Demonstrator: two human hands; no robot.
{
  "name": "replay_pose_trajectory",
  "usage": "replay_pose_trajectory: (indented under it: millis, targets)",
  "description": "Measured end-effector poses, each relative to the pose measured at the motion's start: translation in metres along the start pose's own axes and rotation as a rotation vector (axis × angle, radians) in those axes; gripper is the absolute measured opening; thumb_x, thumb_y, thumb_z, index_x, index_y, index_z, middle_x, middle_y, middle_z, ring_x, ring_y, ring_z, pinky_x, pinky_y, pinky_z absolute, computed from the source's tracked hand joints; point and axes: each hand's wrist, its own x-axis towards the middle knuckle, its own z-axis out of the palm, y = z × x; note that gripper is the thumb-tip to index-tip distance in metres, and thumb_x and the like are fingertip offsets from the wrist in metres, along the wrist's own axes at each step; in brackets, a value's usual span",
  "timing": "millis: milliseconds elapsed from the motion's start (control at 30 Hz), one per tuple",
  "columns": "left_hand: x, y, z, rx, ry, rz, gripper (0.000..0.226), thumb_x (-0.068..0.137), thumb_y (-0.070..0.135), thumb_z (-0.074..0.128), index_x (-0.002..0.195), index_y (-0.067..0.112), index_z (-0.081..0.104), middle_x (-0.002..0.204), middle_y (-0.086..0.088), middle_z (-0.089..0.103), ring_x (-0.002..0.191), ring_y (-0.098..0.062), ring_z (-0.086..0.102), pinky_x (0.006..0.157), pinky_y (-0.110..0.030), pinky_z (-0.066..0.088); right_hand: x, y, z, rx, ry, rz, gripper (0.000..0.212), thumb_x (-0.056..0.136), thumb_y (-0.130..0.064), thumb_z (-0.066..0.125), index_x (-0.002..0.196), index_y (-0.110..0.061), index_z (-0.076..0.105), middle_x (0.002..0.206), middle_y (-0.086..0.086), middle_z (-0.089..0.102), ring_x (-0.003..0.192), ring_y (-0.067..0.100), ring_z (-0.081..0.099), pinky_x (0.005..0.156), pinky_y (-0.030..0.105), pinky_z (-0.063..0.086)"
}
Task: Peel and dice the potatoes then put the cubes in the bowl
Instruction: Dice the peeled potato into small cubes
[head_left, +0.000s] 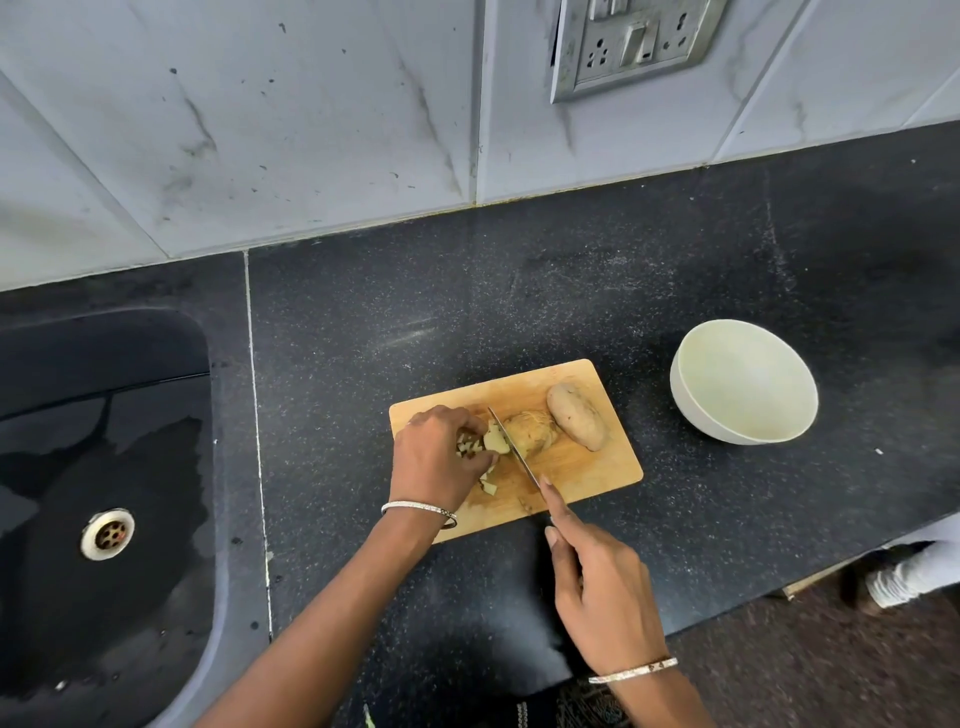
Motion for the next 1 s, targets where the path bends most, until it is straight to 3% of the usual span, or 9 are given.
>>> replay_pose_trajectory:
  millis: [167,333,433,600,633,700,733,900,1000]
  targets:
    - [0.003,0.006,0.004,0.115,0.007,0.043,0.036,0.068,0.046,0.08,0.1,0.036,0.066,0.095,0.014,0.065,0.095,-0.015,0.057,0.083,-0.039,0.048,-0.002,0.001,-0.001,0.007,-0.025,0.011,0.073,0.092,-0.014,0.062,0.147,-0.05,0.031,0.06,-0.017,0.037,0.049,0.002,0.039,0.046,0.021,0.038]
    - [0.005,0.008,0.002,0.181,0.012,0.07,0.024,0.074,0.042,0.075,0.096,0.036,0.067,0.093,0.014,0.065,0.096,-0.016,0.055,0.082,-0.036,0.044,0.001,0.004,0.002,0.081,-0.011,0.022,0.063,0.095,-0.016,0.06,0.143,-0.05,0.038,0.051,-0.014,0.04,0.052,0.002,0.045,0.046,0.014,0.028]
    - [0.004,0.008,0.002,0.184,0.023,0.083,0.021,0.074,0.041,0.072,0.094,0.034,0.066,0.091,0.014,0.065,0.094,-0.016,0.054,0.079,-0.035,0.04,0.003,0.004,0.004,0.125,-0.017,0.019,0.058,0.097,-0.017,0.057,0.141,-0.05,0.039,0.063,-0.026,0.05,0.054,0.004,0.045,0.046,0.015,0.029]
    - [0.005,0.005,0.002,0.117,0.023,0.102,0.021,0.069,0.035,0.073,0.086,0.027,0.063,0.083,0.011,0.063,0.087,-0.017,0.052,0.074,-0.035,0.039,0.008,0.008,0.008,0.183,-0.038,0.017,0.055,0.099,-0.02,0.055,0.138,-0.056,0.04,0.055,-0.013,0.047,0.047,0.012,0.036,0.045,0.019,0.024]
    - [0.005,0.004,0.002,0.101,0.016,0.11,0.021,0.068,0.034,0.073,0.085,0.027,0.061,0.082,0.011,0.062,0.086,-0.017,0.051,0.074,-0.035,0.04,0.009,0.01,0.009,0.202,-0.045,0.011,0.056,0.099,-0.021,0.055,0.137,-0.059,0.039,0.059,-0.013,0.053,0.047,0.012,0.036,0.045,0.02,0.025]
    - [0.004,0.003,0.001,0.078,0.01,0.137,0.02,0.066,0.03,0.072,0.079,0.028,0.057,0.077,0.013,0.06,0.083,-0.017,0.05,0.073,-0.036,0.042,0.01,0.015,0.011,0.252,-0.06,0.009,0.055,0.099,-0.024,0.054,0.137,-0.061,0.038,0.094,-0.005,0.073,0.048,0.014,0.04,0.047,0.031,0.038]
    - [0.003,0.002,0.001,0.074,0.01,0.149,0.02,0.066,0.028,0.072,0.077,0.029,0.055,0.075,0.014,0.058,0.081,-0.016,0.05,0.072,-0.037,0.044,0.01,0.017,0.012,0.274,-0.073,0.017,0.054,0.099,-0.026,0.053,0.137,-0.062,0.038,0.107,0.005,0.07,0.051,0.019,0.045,0.049,0.035,0.043]
    - [0.003,-0.004,0.002,0.008,0.027,0.164,0.022,0.066,0.024,0.068,0.079,0.033,0.052,0.08,0.016,0.058,0.081,-0.015,0.05,0.072,-0.04,0.047,0.01,0.02,0.009,0.389,-0.121,0.046,0.05,0.1,-0.03,0.052,0.133,-0.066,0.04,0.065,0.014,0.055,0.053,0.028,0.042,0.048,0.045,0.042]
    - [0.002,-0.005,0.0,-0.025,0.042,0.168,0.023,0.067,0.02,0.068,0.083,0.03,0.056,0.082,0.014,0.058,0.079,-0.015,0.05,0.072,-0.037,0.047,0.01,0.021,0.005,0.335,-0.089,0.008,0.052,0.099,-0.029,0.053,0.134,-0.065,0.04,0.096,-0.011,0.073,0.054,0.03,0.05,0.05,0.044,0.047]
